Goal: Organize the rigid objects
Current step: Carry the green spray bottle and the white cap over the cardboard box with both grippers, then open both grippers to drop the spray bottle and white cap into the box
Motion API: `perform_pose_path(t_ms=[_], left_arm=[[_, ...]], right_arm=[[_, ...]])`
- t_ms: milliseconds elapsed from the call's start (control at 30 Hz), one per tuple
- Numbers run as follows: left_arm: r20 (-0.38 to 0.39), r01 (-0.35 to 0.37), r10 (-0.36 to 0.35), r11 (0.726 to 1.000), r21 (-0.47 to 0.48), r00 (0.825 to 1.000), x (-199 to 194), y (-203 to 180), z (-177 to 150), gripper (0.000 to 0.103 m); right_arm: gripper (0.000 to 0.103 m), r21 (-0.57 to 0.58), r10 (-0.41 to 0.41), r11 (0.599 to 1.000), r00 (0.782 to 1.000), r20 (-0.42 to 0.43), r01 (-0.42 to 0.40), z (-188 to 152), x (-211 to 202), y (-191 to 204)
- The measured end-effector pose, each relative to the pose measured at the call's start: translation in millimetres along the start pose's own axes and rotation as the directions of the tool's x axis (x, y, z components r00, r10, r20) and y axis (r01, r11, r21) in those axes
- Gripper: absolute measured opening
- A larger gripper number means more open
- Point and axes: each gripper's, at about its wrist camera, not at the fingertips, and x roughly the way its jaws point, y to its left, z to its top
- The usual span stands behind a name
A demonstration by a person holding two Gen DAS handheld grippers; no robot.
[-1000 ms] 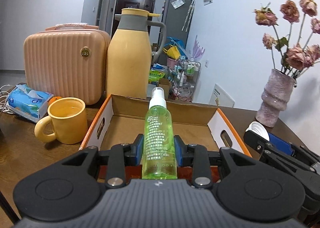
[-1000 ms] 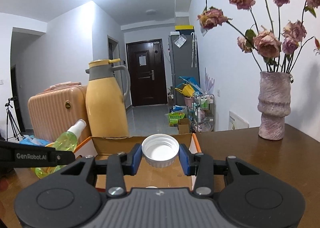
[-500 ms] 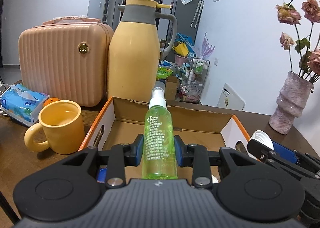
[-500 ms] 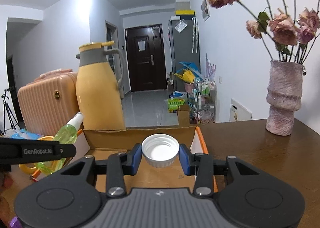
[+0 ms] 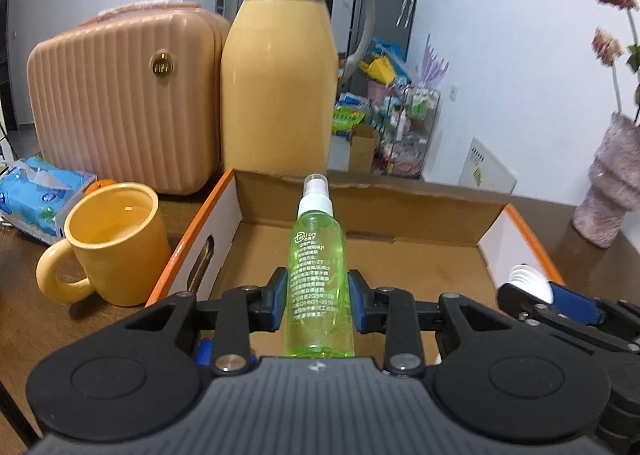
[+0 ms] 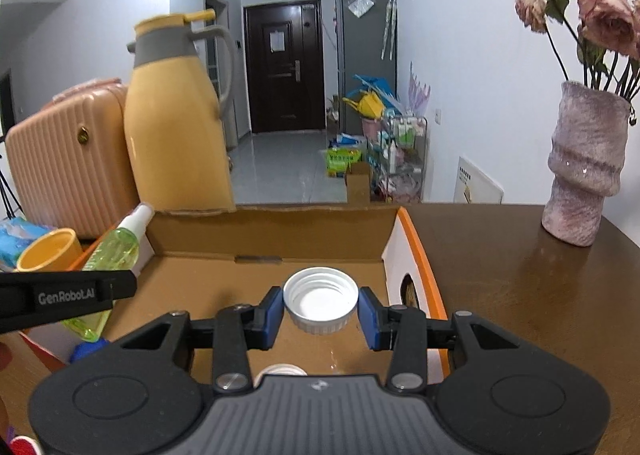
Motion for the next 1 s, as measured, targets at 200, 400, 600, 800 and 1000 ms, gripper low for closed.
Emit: perform_pose_path(t_ms=[200, 400, 600, 800, 1000], left_arm=[[-0.042, 0.002, -0.002, 1.000, 0.013, 0.999, 10, 2, -4, 0.032], [-0.029, -0.023, 0.023, 1.000, 0.022, 0.999, 4, 2, -4, 0.072], [0.035, -0.067, 0.067, 0.998, 0.016, 0.997, -13, 5, 1, 0.103], [0.041, -0.067, 0.066, 0.997, 0.024, 0.997, -17, 4, 4, 0.103], [0.048, -0.054, 0.053, 0.998, 0.022, 0.997, -24, 4, 2, 0.103]], right_arm=[[0.039, 0.009, -0.018, 1.000, 0.999, -0.034, 0.018, -6, 10, -4], [0.049, 0.019, -0.021, 1.000, 0.999, -0.047, 0.021, -4, 10, -7], [0.092, 0.012, -0.037, 0.999, 0.999, -0.038, 0.038, -4, 7, -7], [0.102, 0.016, -0.036, 0.999, 0.999, -0.028, 0.037, -2, 3, -7], [0.102, 0.010, -0.029, 1.000, 0.999, -0.016, 0.029, 1, -7, -8]])
